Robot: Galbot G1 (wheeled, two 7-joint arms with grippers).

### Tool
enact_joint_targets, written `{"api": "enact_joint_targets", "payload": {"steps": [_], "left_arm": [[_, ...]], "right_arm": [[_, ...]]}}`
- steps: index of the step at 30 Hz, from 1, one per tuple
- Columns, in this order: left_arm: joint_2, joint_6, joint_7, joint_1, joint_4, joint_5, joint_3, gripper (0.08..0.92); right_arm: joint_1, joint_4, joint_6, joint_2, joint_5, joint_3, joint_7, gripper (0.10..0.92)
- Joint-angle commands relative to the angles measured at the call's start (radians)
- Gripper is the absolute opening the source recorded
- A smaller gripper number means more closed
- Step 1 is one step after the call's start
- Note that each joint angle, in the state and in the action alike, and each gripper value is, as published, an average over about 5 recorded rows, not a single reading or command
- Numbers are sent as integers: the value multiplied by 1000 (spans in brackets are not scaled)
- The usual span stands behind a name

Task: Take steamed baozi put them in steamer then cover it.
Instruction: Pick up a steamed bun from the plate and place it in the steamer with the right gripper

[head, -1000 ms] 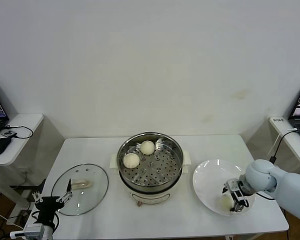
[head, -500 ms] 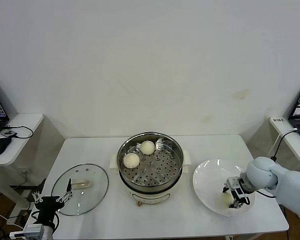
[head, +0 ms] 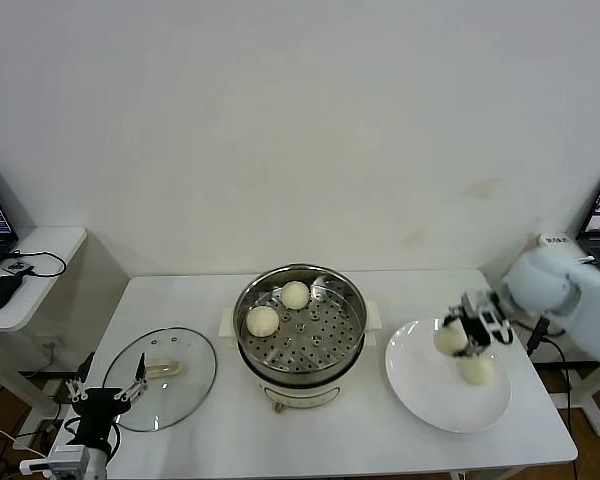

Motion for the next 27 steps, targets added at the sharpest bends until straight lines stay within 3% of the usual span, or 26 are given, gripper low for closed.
{"api": "enact_joint_targets", "payload": {"steps": [1,12,27], "left_arm": [[1,0,0,1,-1,-2,-3,823],[-12,-4,0,7,0,-5,-25,823],[-37,-4,-2,9,-10,-6,-43,823]], "right_arm": [[395,-32,-13,166,141,-177,20,644],[394,-54,28,502,238,-304,94,645],[267,-103,317,666,58,-393,102,653]]}}
